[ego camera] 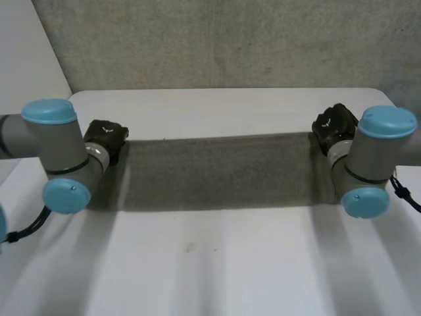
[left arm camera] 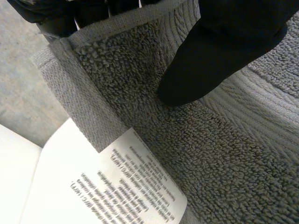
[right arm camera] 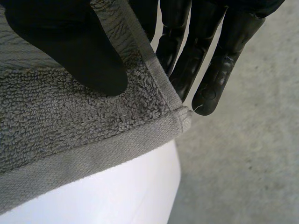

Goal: Fold the towel.

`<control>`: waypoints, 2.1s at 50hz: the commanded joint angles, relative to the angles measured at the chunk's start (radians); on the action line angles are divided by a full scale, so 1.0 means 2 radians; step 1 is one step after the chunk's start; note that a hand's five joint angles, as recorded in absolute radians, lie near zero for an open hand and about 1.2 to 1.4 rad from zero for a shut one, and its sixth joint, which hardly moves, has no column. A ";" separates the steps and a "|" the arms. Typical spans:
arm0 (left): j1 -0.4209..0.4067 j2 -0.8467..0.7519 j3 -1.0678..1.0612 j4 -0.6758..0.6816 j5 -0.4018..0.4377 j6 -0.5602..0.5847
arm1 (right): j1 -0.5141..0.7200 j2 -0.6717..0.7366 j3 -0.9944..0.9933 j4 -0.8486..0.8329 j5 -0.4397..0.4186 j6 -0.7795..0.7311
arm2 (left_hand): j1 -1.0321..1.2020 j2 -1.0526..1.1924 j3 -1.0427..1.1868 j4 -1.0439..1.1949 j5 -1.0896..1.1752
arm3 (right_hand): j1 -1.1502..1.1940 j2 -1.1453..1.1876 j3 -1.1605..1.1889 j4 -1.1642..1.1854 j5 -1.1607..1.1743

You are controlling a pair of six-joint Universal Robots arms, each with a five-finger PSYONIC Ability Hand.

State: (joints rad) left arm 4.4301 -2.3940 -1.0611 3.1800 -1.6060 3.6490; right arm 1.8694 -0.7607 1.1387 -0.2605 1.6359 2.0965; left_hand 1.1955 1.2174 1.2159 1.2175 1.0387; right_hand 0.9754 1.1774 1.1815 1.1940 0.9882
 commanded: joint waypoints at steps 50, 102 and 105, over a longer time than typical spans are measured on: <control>-0.031 0.225 -0.272 0.110 0.006 -0.050 | -0.124 -0.062 0.122 0.129 -0.157 0.286 | -0.510 -0.521 -0.521 -0.521 -0.519 | -0.134 -0.235 -0.237 -0.243 -0.228; -0.023 0.247 -0.305 0.111 0.004 -0.100 | 0.244 -0.024 0.060 -0.068 -0.184 0.174 | -0.510 -0.521 -0.521 -0.521 -0.519 | 0.210 0.109 0.107 0.101 0.117; -0.023 0.246 -0.309 0.111 0.004 -0.100 | 0.259 0.005 0.048 -0.067 -0.181 0.174 | -0.510 -0.521 -0.521 -0.521 -0.519 | 0.210 0.109 0.107 0.101 0.117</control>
State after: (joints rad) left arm 4.3823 -1.9004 -1.6627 3.4013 -1.5993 3.4484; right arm 2.3247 -0.8517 1.2775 -0.4007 1.2741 2.4455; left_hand 0.1781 0.1645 0.1665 0.1683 0.0319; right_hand 0.9553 1.1750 1.1954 1.1939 0.9838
